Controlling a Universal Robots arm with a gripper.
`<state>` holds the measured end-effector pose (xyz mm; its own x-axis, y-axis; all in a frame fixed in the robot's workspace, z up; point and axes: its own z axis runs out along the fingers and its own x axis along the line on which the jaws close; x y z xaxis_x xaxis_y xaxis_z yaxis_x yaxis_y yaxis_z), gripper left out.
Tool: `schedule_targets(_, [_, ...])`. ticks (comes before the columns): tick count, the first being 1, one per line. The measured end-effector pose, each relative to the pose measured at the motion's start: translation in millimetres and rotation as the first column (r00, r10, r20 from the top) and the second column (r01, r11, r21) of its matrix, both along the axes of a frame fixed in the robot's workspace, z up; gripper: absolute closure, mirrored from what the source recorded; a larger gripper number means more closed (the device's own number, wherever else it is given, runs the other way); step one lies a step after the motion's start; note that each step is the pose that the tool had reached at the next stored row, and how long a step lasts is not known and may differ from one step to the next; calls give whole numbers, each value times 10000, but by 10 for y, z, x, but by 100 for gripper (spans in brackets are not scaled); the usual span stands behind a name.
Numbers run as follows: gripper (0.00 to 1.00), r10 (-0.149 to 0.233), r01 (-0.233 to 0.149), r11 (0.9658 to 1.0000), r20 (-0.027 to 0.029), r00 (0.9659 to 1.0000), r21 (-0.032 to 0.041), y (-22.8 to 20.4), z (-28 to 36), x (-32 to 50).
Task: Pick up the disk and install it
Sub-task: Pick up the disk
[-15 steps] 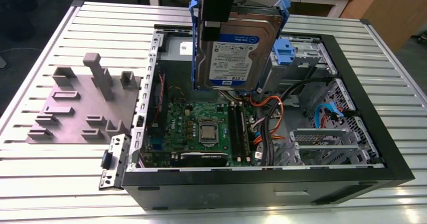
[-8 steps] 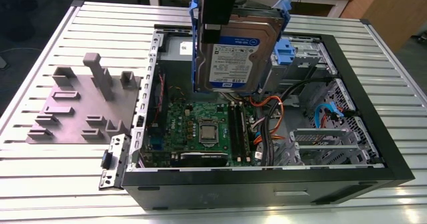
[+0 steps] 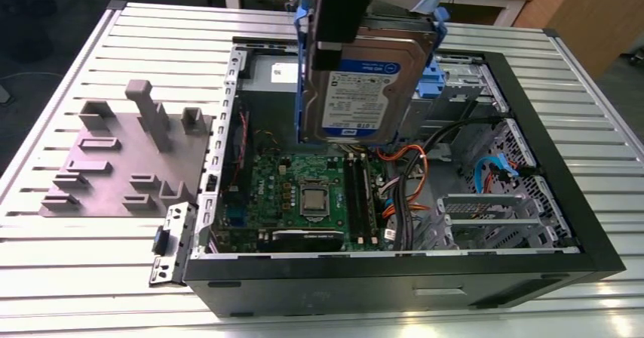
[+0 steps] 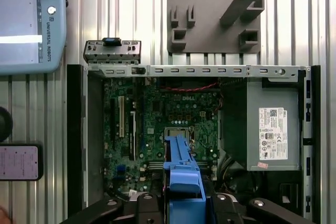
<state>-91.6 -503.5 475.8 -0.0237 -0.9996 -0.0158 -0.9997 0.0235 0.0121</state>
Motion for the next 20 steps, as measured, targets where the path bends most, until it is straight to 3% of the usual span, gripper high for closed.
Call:
schedule_targets(6, [63,1,-1,10000,-9,10000,1,0,-3,214])
schedule_targets(17, [63,0,0,10000,-9,10000,0,-1,-2,225])
schedule_targets(20, [63,2,-2,10000,-9,10000,0,-26,-4,226])
